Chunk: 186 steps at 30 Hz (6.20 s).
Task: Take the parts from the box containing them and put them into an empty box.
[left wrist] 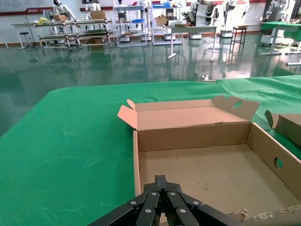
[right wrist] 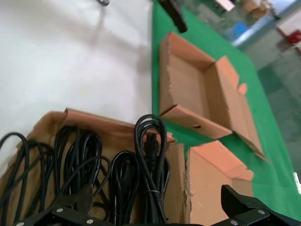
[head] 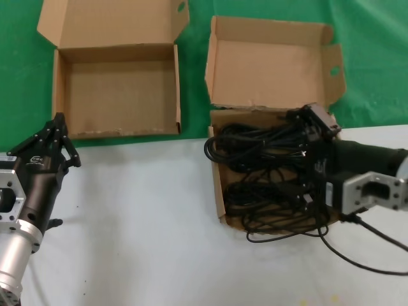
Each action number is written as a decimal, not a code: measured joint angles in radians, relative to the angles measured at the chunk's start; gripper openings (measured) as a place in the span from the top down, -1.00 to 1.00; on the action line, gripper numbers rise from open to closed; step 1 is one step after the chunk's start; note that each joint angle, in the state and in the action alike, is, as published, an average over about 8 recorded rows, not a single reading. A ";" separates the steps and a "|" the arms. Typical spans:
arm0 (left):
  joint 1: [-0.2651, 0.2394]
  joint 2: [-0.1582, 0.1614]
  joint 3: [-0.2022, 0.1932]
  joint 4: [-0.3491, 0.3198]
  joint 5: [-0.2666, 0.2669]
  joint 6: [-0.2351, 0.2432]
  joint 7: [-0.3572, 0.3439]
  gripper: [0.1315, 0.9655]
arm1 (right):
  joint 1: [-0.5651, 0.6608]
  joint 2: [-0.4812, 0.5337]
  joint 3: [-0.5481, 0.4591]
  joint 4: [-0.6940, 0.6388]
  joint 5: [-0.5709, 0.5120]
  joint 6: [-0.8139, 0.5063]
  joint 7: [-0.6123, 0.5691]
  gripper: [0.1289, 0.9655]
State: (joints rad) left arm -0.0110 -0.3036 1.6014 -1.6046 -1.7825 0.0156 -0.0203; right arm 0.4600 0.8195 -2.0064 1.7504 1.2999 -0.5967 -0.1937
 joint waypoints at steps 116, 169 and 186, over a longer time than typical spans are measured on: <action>0.000 0.000 0.000 0.000 0.000 0.000 0.000 0.97 | 0.263 -0.611 0.129 -0.242 -0.334 0.136 0.031 -0.02; 0.005 0.002 -0.001 0.002 -0.009 -0.008 0.010 -0.40 | -0.161 -0.547 0.326 -0.151 0.050 0.366 0.146 -1.00; 0.008 0.003 -0.001 0.003 -0.013 -0.011 0.015 -0.89 | -0.295 -0.535 0.362 -0.151 0.251 0.469 0.167 -1.00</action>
State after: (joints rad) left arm -0.0031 -0.3010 1.6004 -1.6013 -1.7951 0.0044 -0.0057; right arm 0.1647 0.2850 -1.6443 1.5995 1.5505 -0.1275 -0.0265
